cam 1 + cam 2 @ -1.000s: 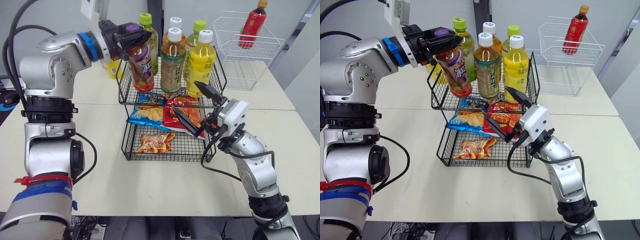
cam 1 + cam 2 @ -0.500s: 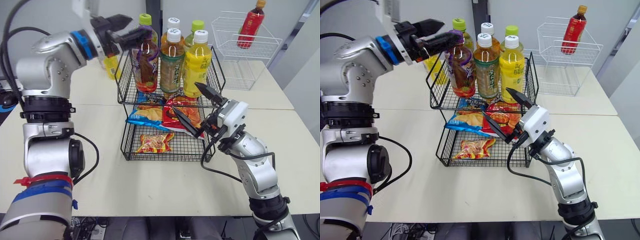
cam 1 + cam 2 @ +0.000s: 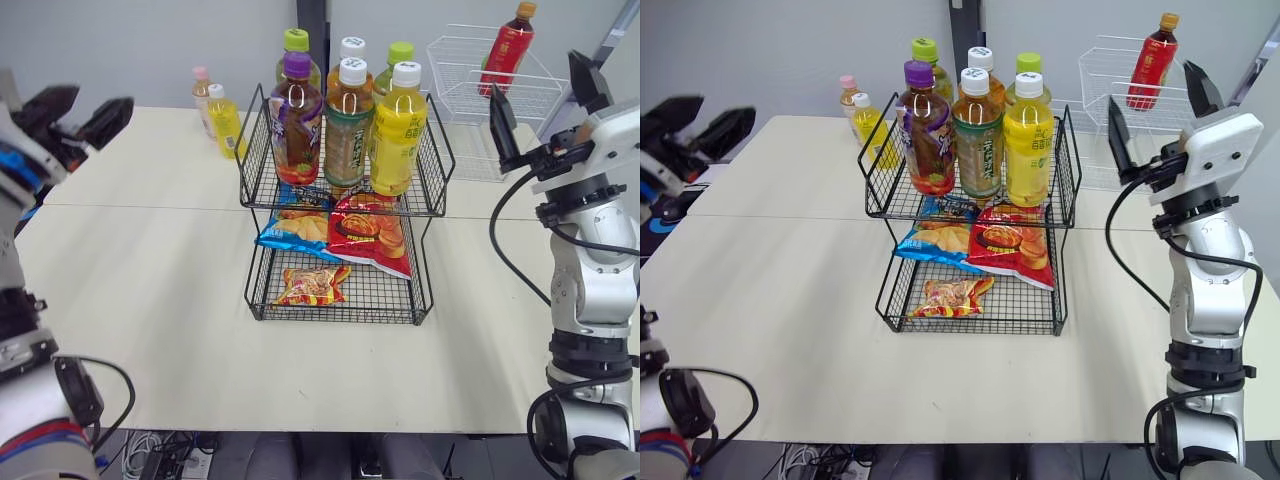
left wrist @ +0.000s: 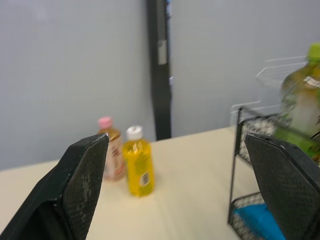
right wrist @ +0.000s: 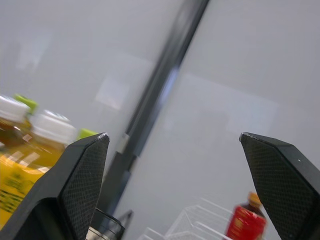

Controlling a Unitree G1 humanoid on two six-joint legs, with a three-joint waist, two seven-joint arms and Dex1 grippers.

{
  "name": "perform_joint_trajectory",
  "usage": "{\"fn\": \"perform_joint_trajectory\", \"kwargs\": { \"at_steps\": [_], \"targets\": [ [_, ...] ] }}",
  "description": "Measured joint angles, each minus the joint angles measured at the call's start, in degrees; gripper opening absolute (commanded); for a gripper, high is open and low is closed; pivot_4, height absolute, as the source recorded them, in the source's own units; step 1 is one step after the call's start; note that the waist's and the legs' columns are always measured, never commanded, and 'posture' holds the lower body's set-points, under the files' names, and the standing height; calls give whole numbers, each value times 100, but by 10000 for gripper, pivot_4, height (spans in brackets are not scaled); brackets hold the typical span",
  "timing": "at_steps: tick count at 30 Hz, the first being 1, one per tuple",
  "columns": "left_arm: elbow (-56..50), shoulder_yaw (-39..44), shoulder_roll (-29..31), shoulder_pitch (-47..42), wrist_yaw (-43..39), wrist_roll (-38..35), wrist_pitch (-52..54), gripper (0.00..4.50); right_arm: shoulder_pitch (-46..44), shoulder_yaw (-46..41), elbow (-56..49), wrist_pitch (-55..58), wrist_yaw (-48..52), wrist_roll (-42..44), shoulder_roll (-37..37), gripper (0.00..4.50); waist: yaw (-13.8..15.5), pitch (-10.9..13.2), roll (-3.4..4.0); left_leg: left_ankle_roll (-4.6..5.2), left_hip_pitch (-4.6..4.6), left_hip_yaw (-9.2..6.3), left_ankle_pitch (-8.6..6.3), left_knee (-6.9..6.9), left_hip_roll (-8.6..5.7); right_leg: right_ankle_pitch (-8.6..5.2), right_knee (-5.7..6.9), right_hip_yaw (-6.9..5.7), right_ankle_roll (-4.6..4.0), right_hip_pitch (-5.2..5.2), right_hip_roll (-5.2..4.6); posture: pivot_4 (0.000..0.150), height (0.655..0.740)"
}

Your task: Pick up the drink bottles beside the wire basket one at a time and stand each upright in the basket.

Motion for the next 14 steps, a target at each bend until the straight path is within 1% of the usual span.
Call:
{"fn": "perform_joint_trajectory", "kwargs": {
  "at_steps": [3,4,7,10,14],
  "targets": [
    [177,8,-109,1066,237,429,-680,44879,42,-22,1163,249,308,58,-257,45000,-9,-6,5,4,12,8,-2,-5,-1,2,-1,5,-3,8,-4,1500,7400],
    [352,7,-266,1385,317,540,-837,44879,178,-20,1584,316,438,54,-333,45000,-10,-7,6,10,9,7,-6,-7,1,2,-1,2,-3,5,-4,1500,7400],
    [554,-51,-747,1912,580,681,-1067,44879,396,99,2442,334,564,-26,-326,45000,2,-5,7,23,-2,3,-13,-6,1,1,1,-3,-2,-3,-4,1500,7400],
    [701,-195,-996,2093,749,832,-1424,44879,501,187,3005,109,478,-228,-302,45000,0,-5,7,24,-2,3,-14,-6,1,0,1,-3,0,-3,-4,1500,7400],
    [841,-269,-1005,1946,803,838,-1677,44879,613,208,3211,-141,360,-254,-241,45000,-7,-6,7,24,2,4,-14,-7,2,0,1,-3,2,0,-4,1500,7400]
  ]
}}
